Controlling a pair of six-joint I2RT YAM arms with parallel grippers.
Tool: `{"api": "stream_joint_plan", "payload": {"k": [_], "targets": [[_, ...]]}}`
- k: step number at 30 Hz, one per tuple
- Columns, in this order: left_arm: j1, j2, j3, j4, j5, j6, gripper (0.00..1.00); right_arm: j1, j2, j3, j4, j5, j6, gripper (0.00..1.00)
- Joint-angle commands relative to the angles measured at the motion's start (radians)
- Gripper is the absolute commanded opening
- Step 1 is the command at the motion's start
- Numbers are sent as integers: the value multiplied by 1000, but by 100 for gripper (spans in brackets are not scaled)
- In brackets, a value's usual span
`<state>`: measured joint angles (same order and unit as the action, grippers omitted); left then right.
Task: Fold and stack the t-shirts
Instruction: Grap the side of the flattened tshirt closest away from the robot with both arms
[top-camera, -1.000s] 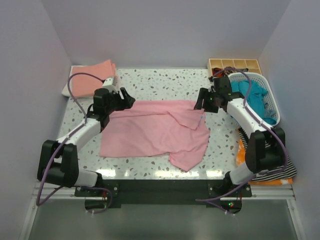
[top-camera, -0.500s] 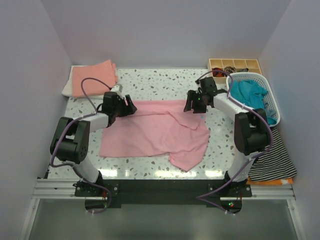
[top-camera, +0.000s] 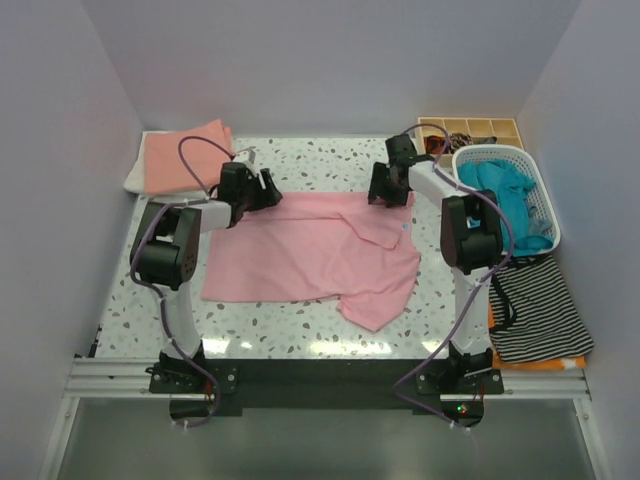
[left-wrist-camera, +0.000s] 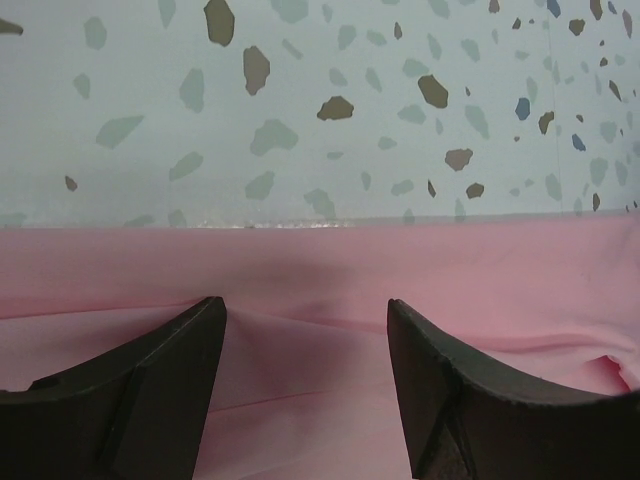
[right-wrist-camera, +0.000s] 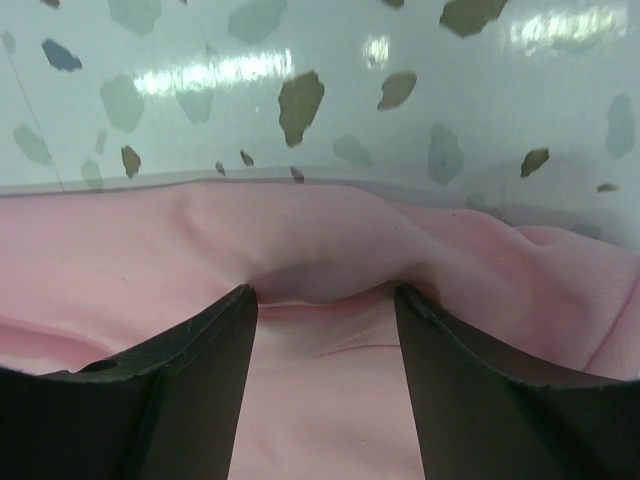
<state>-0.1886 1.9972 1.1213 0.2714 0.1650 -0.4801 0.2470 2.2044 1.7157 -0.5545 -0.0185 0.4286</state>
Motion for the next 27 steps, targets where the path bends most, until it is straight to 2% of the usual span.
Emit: {"api": "stream_joint_plan", "payload": {"k": [1, 3, 6, 10, 14, 16, 19, 20, 21, 24, 27], "targets": [[0, 73, 84, -26, 4, -5, 71, -21, 80, 128, -36, 39, -16, 63], [0, 84, 107, -26, 19, -5, 70, -29, 98, 180, -29, 22, -28, 64], [0, 63, 91, 12, 51, -11, 70, -34, 63, 159, 39, -61, -53, 67], [-14, -96, 11, 90, 64, 4, 70, -34, -169, 7, 157, -87, -74, 71], [-51, -309, -104, 109, -16, 35, 71, -32, -393, -204, 194, -49, -61, 73], [-66, -439, -188, 71, -106, 35, 72, -34, -466, -296, 153, -41, -41, 73], [-74, -578, -287, -79, -232, 2, 75, -26, -586, -462, 119, -95, -4, 73], [-74, -612, -316, -142, -258, -24, 80, -25, -644, -508, 110, -113, 10, 73], [-74, -648, -378, -170, -290, -40, 89, -15, -673, -554, 94, -116, 15, 72], [-75, -791, -501, -247, -315, -83, 99, -5, -808, -737, 84, -120, 41, 72], [-74, -908, -576, -379, -358, -141, 100, 12, -921, -863, 24, -113, 81, 72]]}}
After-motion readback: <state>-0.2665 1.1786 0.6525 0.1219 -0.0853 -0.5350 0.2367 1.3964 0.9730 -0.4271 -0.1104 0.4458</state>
